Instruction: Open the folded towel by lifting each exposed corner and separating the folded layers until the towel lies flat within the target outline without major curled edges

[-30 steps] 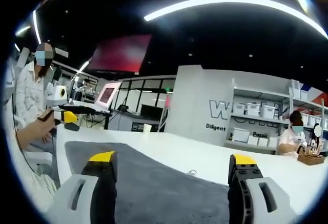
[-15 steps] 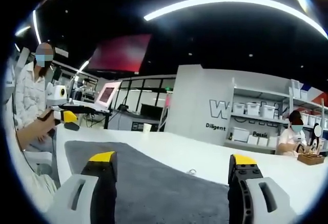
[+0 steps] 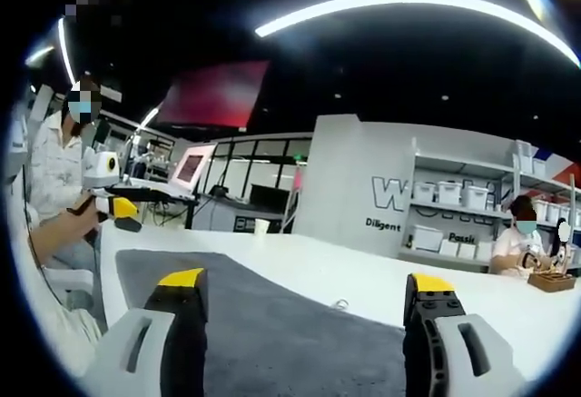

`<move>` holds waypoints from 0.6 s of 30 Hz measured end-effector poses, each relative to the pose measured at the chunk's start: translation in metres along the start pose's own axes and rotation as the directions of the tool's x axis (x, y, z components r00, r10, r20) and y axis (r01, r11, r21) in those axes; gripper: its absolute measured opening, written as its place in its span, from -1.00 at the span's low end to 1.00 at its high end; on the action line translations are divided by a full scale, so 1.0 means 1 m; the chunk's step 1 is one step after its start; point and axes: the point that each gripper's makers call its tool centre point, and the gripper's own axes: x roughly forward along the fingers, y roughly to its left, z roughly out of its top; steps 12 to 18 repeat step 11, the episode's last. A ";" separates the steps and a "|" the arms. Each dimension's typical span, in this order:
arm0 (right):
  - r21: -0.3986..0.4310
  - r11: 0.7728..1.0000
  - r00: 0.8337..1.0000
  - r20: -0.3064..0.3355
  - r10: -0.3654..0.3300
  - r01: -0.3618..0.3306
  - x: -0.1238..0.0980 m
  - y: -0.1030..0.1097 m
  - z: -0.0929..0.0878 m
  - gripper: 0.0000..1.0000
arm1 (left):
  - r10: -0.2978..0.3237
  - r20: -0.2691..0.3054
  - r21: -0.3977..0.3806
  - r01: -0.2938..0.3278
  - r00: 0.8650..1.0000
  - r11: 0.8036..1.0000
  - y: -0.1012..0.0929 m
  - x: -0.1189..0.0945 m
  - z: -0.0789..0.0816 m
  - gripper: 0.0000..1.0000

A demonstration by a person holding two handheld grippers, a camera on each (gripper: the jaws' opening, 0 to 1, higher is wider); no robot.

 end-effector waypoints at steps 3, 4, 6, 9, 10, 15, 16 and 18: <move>-0.002 1.000 1.000 0.002 -0.001 0.001 0.000 0.000 0.001 0.77 | 0.001 0.001 0.001 -0.001 1.000 1.000 0.000 0.000 0.000 0.73; -0.003 1.000 1.000 0.000 0.000 0.000 0.000 0.000 0.000 0.77 | 0.001 0.001 0.001 -0.001 1.000 1.000 0.000 0.000 0.001 0.73; 0.001 1.000 1.000 -0.001 0.002 -0.002 0.000 0.001 0.000 0.77 | 0.000 0.002 0.002 0.000 1.000 1.000 0.000 0.000 0.001 0.73; -0.005 1.000 1.000 0.001 0.001 -0.001 0.000 0.001 0.001 0.78 | -0.003 -0.001 -0.002 0.003 1.000 1.000 0.000 0.001 -0.001 0.72; -0.006 1.000 1.000 0.002 0.001 -0.001 0.000 0.001 0.001 0.78 | -0.003 -0.005 -0.002 0.003 1.000 1.000 0.000 0.001 -0.002 0.72; -0.007 1.000 1.000 0.002 0.000 0.000 0.000 0.001 0.001 0.78 | -0.004 -0.006 -0.002 0.004 1.000 1.000 0.000 0.001 -0.002 0.72; -0.007 1.000 1.000 0.002 0.000 0.000 0.000 0.001 0.001 0.78 | -0.004 -0.006 -0.002 0.004 1.000 1.000 0.000 0.001 -0.002 0.72; -0.007 1.000 1.000 0.002 0.000 0.000 0.000 0.001 0.001 0.78 | -0.004 -0.006 -0.002 0.004 1.000 1.000 0.000 0.001 -0.002 0.72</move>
